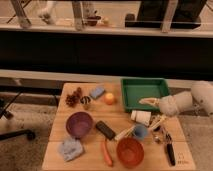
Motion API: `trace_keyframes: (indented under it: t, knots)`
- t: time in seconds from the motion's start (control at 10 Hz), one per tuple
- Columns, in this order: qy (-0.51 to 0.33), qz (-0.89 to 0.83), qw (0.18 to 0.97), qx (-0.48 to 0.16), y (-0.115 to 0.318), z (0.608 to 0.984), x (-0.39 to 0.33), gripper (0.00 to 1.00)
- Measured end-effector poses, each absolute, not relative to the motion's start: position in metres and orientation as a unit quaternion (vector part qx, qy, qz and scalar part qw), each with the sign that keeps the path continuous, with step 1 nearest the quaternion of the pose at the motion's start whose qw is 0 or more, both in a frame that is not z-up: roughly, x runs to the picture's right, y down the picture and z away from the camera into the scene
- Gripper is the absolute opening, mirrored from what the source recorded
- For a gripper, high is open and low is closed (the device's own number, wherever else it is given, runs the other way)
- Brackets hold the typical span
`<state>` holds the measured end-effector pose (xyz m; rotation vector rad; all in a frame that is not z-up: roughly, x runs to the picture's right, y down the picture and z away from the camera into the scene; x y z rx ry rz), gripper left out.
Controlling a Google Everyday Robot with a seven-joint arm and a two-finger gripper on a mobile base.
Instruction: Place fork in paper cup
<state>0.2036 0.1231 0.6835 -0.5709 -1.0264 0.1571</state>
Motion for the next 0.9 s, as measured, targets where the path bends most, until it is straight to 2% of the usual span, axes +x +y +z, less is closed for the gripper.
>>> trace_keyframes:
  t: [0.9]
  knots:
    - [-0.478, 0.07, 0.834, -0.267, 0.1256, 0.6804, 0.2054, 0.8]
